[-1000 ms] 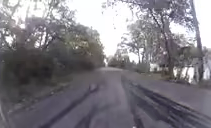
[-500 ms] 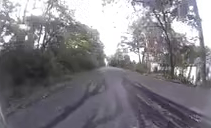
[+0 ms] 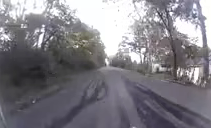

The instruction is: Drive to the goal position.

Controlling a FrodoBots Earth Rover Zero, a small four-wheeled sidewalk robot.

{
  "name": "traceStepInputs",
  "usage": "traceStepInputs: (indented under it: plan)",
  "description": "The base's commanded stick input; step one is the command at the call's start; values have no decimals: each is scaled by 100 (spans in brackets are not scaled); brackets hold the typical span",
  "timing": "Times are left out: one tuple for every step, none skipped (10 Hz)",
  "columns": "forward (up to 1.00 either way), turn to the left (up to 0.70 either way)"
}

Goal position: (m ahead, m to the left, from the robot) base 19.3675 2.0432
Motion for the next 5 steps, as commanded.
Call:
traceStepInputs:
  plan:
    - [70, 0]
    - [70, 0]
    - [70, 0]
    - [70, 0]
    - [70, 0]
